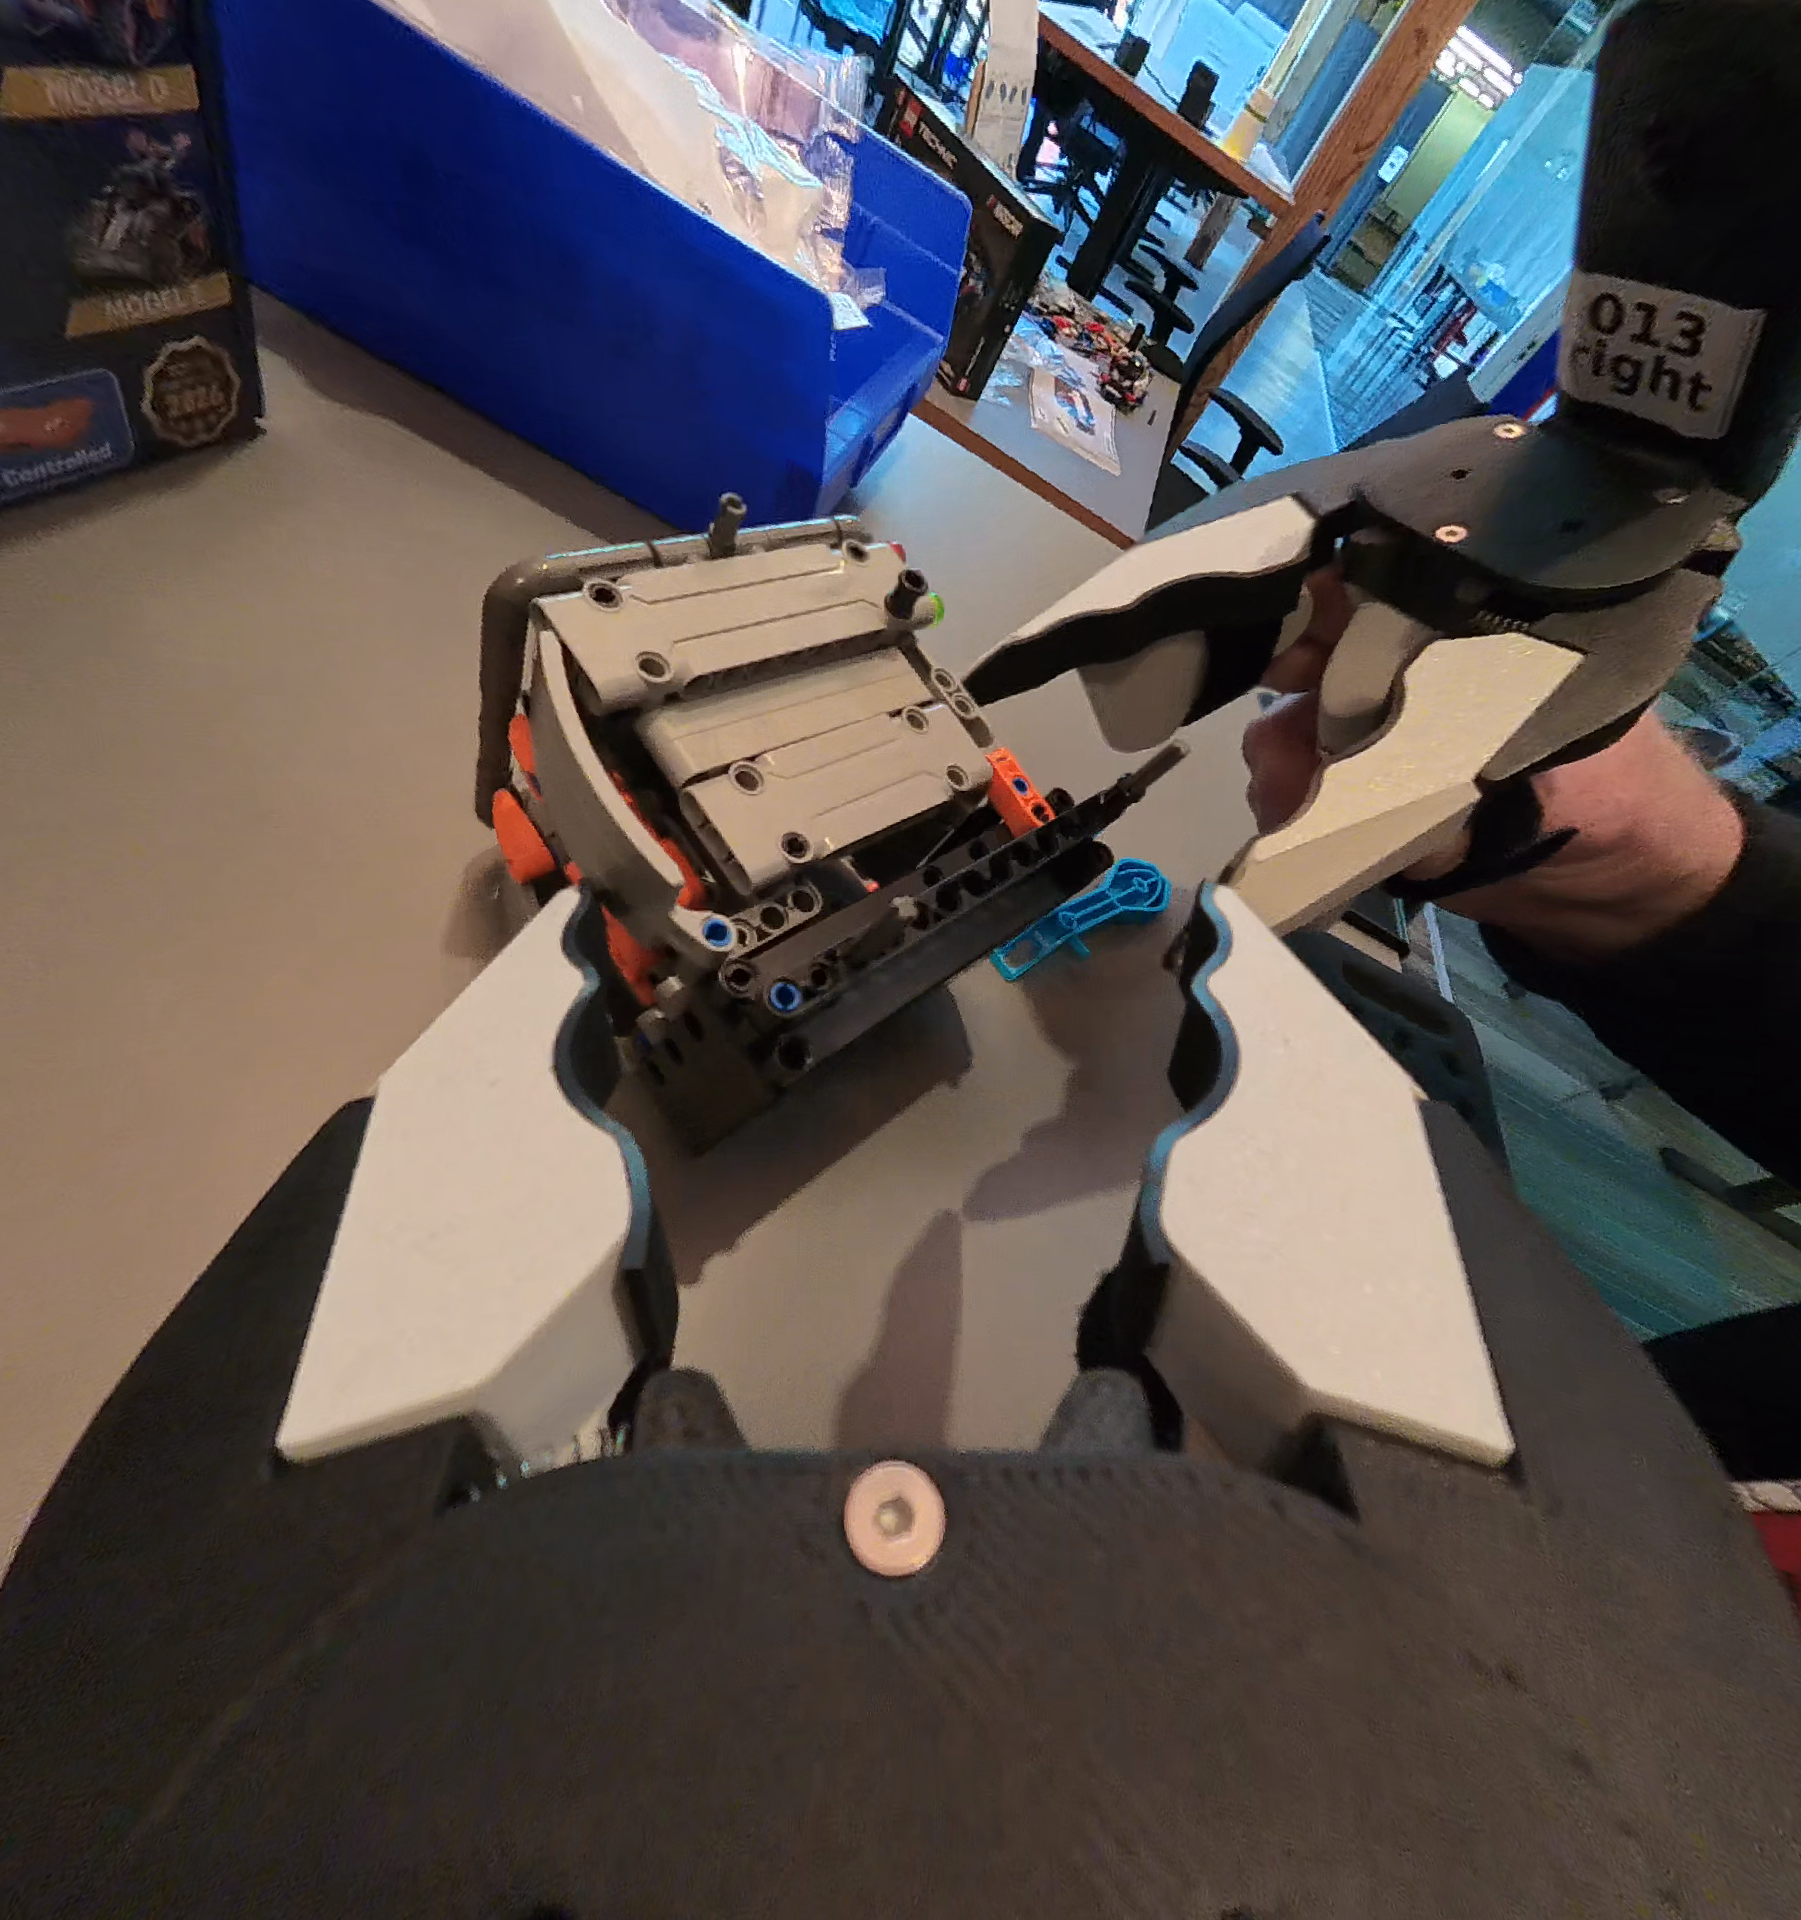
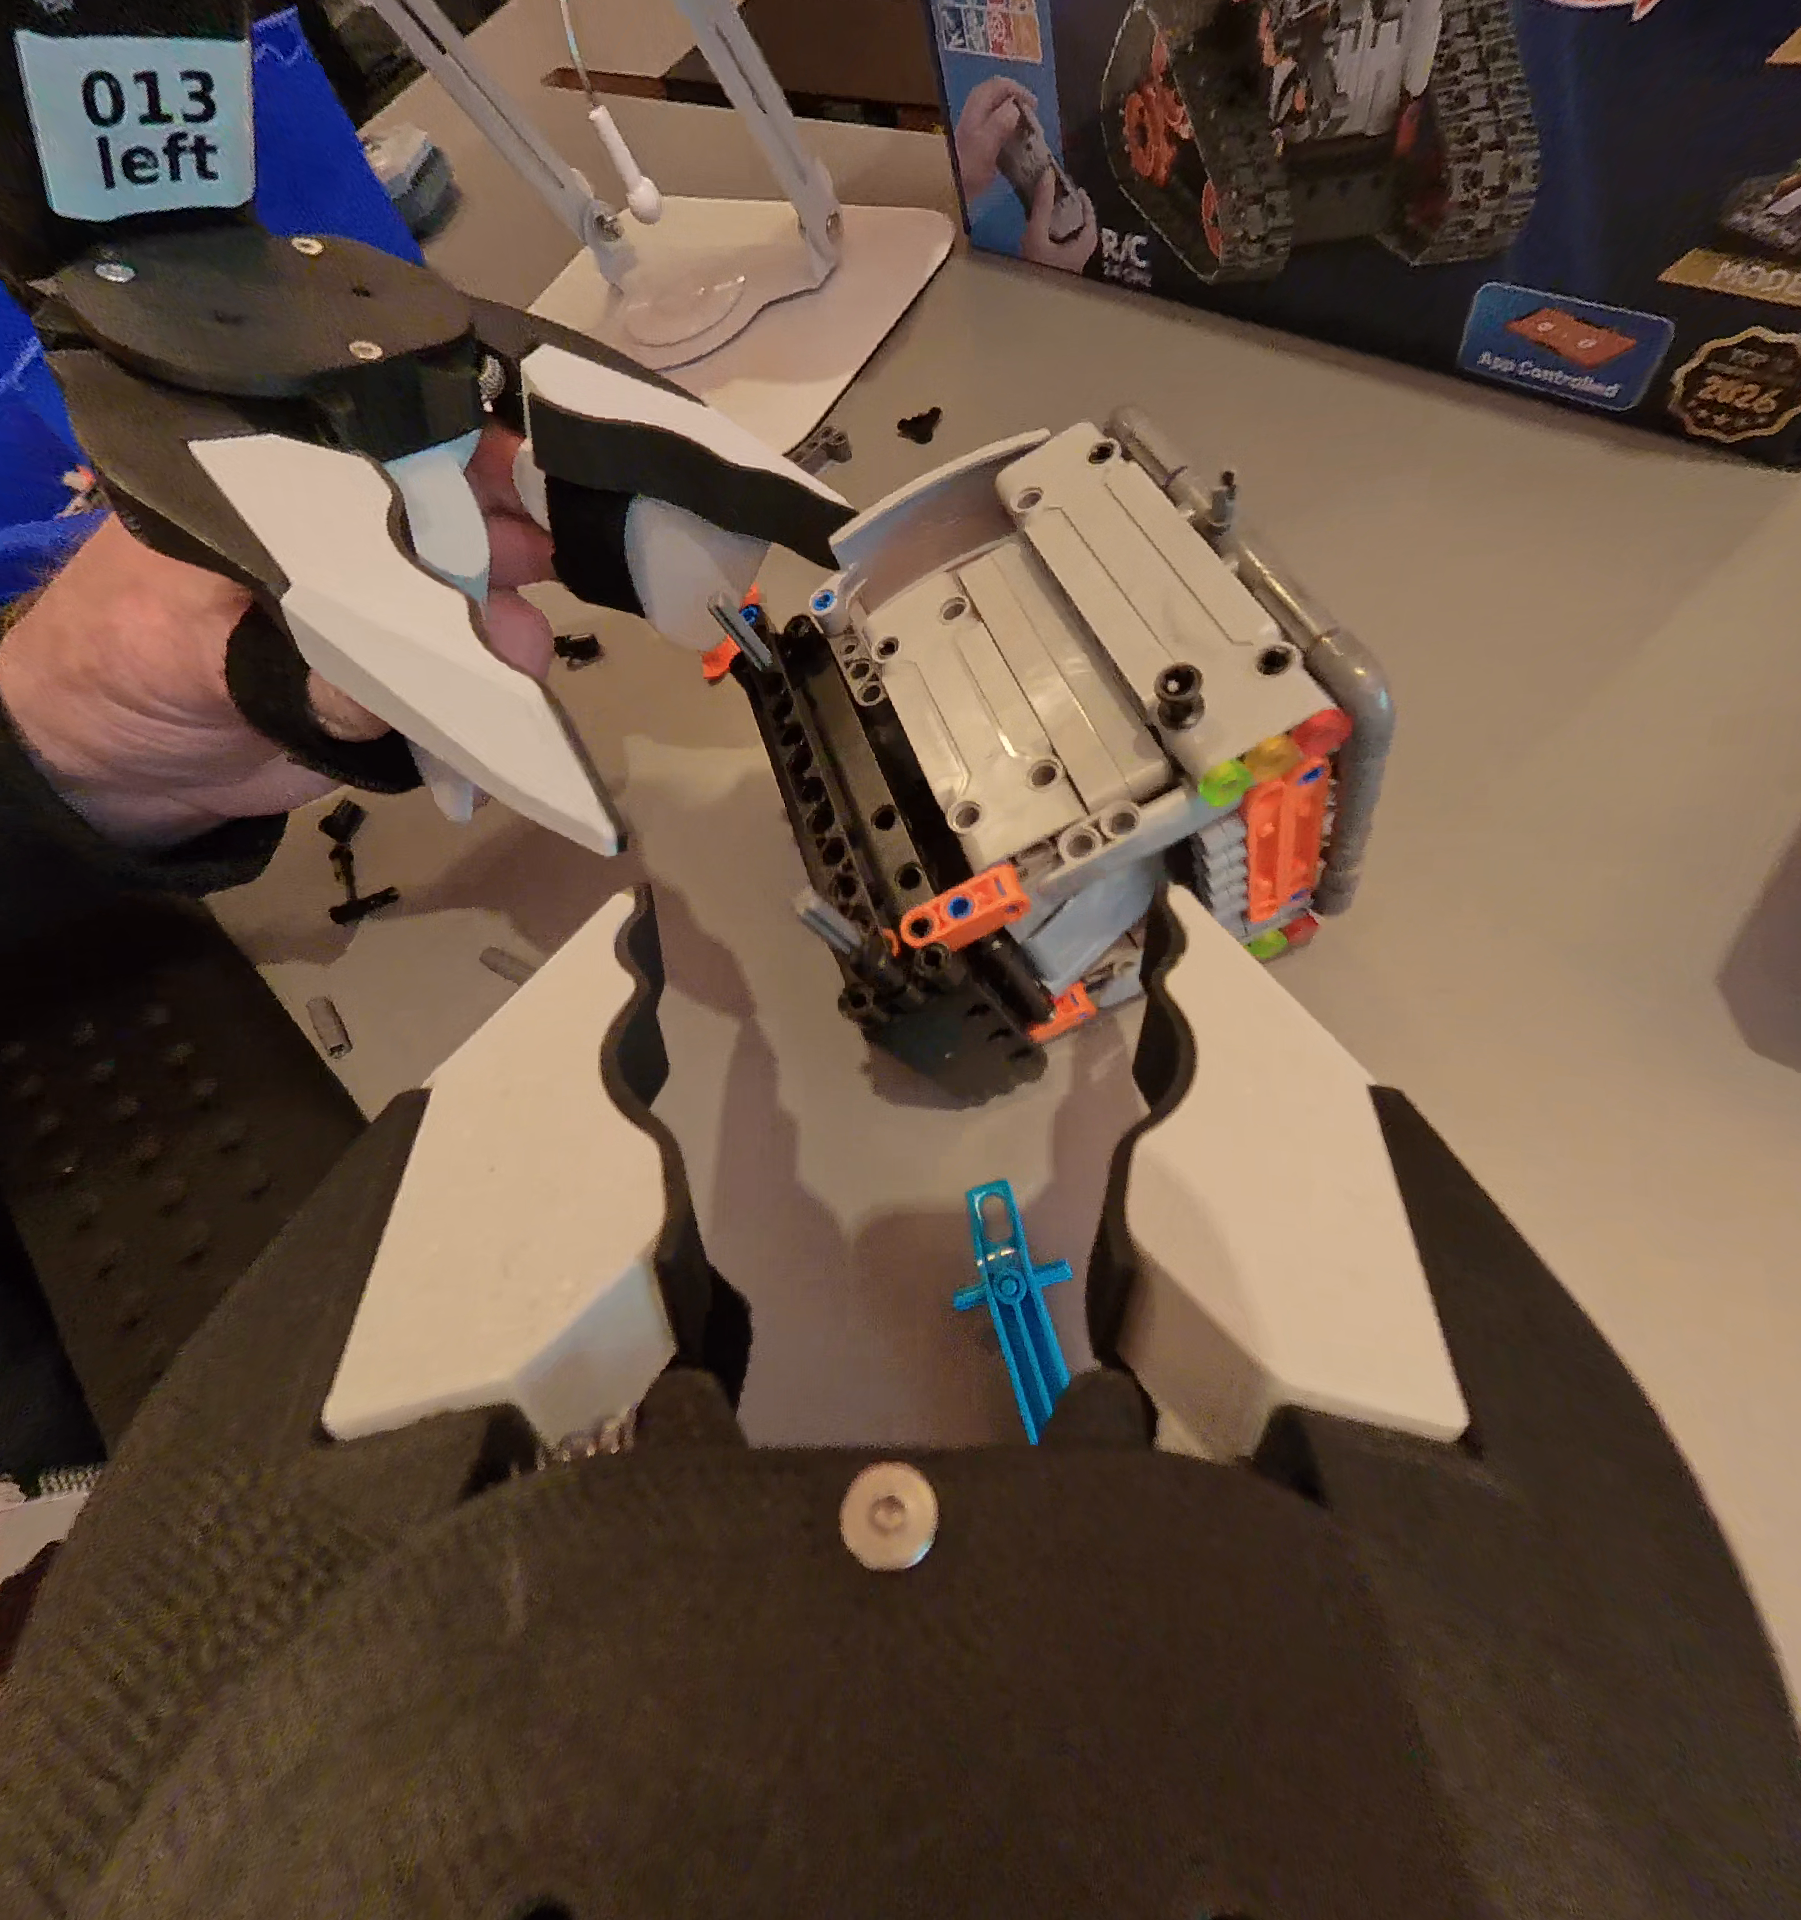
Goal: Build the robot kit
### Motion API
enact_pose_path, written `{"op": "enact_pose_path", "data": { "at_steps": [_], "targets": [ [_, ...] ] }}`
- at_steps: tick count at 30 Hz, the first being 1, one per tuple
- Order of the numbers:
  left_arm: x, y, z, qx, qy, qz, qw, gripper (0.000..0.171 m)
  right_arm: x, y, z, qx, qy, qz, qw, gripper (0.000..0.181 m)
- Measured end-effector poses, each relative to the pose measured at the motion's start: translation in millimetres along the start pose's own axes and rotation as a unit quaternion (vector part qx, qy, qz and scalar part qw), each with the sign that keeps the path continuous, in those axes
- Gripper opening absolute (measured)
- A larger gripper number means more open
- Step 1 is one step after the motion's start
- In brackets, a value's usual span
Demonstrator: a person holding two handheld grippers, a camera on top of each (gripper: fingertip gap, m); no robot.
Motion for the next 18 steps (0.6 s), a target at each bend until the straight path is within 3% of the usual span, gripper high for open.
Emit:
{"op": "enact_pose_path", "data": {
  "at_steps": [4, 9, 13, 18],
  "targets": [
    [-1.4, 6.0, 4.1, 0.006, -0.018, 0.008, 1.0, 0.101, -2.1, 1.7, -0.3, -0.009, -0.004, -0.023, 1.0, 0.088],
    [-33.4, 0.0, 9.4, -0.009, 0.001, -0.005, 1.0, 0.093, -25.0, 15.6, 6.0, -0.009, -0.012, -0.004, 1.0, 0.083],
    [-53.3, -7.3, 16.5, -0.043, 0.013, 0.0, 0.999, 0.086, -36.4, 19.2, 8.9, 0.026, 0.0, -0.028, 0.999, 0.08],
    [-46.2, -12.6, 6.3, -0.053, 0.017, 0.004, 0.998, 0.084, -36.2, 31.9, 3.7, 0.09, 0.032, -0.047, 0.994, 0.071]
  ]
}}
Point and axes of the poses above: each gripper's, where its closed fingertips meet, x out along the fingers, z out of its underside, y = z × x across the jaws, the point moved 4 cm from there along -x, back along the fingers, and after that the axes turned 7 degrees about -x, right-handed, at the moved point
